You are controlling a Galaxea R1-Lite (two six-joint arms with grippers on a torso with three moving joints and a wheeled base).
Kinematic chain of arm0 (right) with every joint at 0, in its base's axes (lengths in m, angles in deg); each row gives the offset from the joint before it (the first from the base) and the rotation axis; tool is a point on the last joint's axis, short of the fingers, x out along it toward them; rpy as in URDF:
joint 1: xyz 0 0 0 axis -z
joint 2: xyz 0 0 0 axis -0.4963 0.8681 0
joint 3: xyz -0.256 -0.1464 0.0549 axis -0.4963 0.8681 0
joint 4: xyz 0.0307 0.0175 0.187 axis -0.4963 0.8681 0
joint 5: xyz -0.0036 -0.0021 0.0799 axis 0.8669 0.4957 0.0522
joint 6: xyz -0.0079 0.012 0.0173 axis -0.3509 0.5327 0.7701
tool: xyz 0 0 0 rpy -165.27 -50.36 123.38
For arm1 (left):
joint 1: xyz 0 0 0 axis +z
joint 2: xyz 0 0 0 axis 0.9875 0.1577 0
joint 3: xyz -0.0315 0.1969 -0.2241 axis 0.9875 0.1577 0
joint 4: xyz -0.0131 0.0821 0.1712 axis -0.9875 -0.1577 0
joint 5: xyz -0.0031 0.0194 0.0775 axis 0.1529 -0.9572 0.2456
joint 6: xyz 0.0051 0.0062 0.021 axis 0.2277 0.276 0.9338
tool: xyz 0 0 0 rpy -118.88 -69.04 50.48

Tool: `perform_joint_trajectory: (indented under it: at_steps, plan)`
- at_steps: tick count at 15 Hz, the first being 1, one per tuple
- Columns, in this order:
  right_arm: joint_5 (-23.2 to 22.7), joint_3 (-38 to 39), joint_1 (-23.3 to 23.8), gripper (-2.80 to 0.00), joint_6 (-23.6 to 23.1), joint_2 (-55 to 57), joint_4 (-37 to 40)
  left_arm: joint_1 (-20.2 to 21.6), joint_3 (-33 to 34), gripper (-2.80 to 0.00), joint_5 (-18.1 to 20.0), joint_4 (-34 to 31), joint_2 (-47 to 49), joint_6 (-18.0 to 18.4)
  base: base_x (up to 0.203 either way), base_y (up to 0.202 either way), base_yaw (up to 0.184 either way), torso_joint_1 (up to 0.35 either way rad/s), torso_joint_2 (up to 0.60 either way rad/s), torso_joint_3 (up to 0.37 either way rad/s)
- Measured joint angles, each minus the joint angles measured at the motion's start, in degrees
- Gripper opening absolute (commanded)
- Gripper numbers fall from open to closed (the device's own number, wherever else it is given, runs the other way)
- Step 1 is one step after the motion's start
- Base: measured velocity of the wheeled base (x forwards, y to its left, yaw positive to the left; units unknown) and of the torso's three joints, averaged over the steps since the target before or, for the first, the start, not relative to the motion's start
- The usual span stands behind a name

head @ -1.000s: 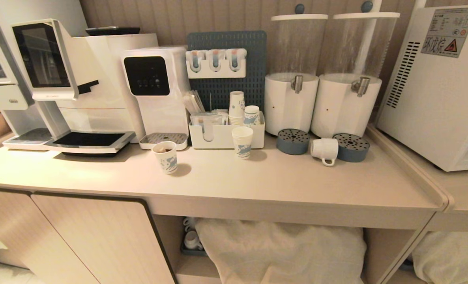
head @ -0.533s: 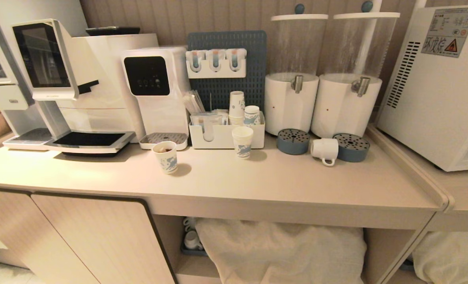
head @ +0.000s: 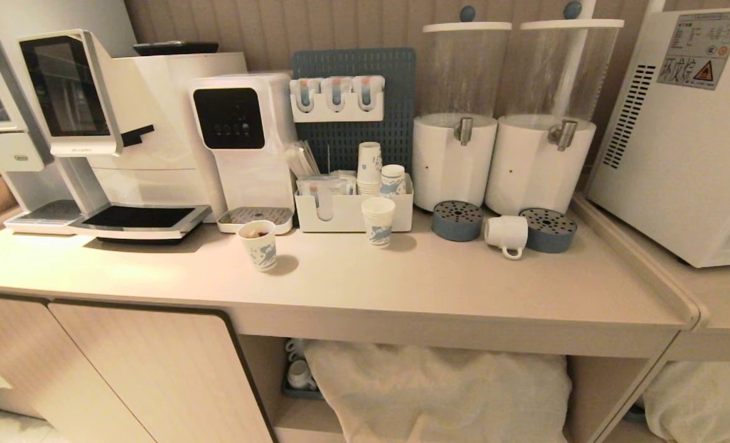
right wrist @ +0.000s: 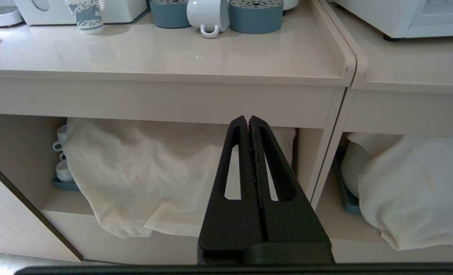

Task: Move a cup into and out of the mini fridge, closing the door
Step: Close the freezer door

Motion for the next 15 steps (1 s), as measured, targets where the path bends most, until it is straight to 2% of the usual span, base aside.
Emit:
perform_joint_trajectory:
  at_steps: [10, 15]
  plan:
    - [0.3, 0.0, 0.0, -2.80, 1.2, 0.0, 0.0, -0.1, 0.0, -2.80, 0.0, 0.0, 0.0, 0.0, 0.000, 0.000, 0.000, 0.000, 0.00, 0.000]
    - [0.2, -0.1, 0.0, -2.80, 1.2, 0.0, 0.0, 0.0, 0.0, -2.80, 0.0, 0.0, 0.0, -0.1, -0.160, 0.000, 0.001, 0.004, 0.00, 0.004]
